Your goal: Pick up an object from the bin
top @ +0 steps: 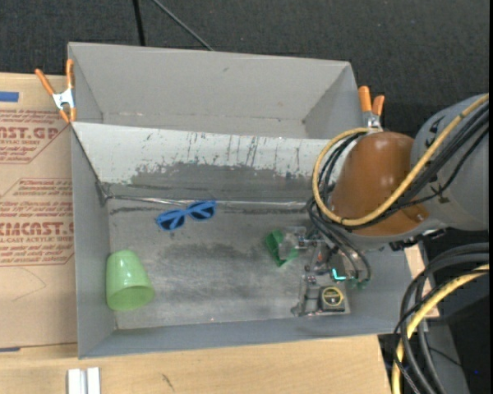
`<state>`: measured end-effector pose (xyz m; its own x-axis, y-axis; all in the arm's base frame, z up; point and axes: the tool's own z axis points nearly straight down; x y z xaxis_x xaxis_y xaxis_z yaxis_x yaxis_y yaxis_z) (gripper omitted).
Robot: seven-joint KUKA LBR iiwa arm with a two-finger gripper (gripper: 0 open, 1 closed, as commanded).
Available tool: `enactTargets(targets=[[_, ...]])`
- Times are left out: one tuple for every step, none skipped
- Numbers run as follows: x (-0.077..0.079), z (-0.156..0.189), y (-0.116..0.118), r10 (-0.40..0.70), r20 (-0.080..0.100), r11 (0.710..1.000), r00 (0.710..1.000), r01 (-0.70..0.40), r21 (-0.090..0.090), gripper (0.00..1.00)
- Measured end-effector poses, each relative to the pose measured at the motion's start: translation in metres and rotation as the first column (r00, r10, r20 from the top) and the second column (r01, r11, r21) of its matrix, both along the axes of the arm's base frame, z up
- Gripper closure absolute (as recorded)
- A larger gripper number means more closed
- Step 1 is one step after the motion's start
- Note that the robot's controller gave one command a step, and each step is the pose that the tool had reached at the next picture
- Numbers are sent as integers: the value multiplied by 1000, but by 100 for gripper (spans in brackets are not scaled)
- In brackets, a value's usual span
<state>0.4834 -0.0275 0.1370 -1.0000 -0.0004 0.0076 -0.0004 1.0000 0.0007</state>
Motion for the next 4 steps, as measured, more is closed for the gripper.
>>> enactTargets(targets=[[30, -34, -55, 90, 8, 996, 996, -90, -2, 0], [76, -35, -90, 162, 12, 987, 987, -162, -2, 0], [75, -35, -89, 163, 10, 987, 987, -163, 0, 100], [75, -35, -89, 163, 10, 987, 987, -163, 0, 0]])
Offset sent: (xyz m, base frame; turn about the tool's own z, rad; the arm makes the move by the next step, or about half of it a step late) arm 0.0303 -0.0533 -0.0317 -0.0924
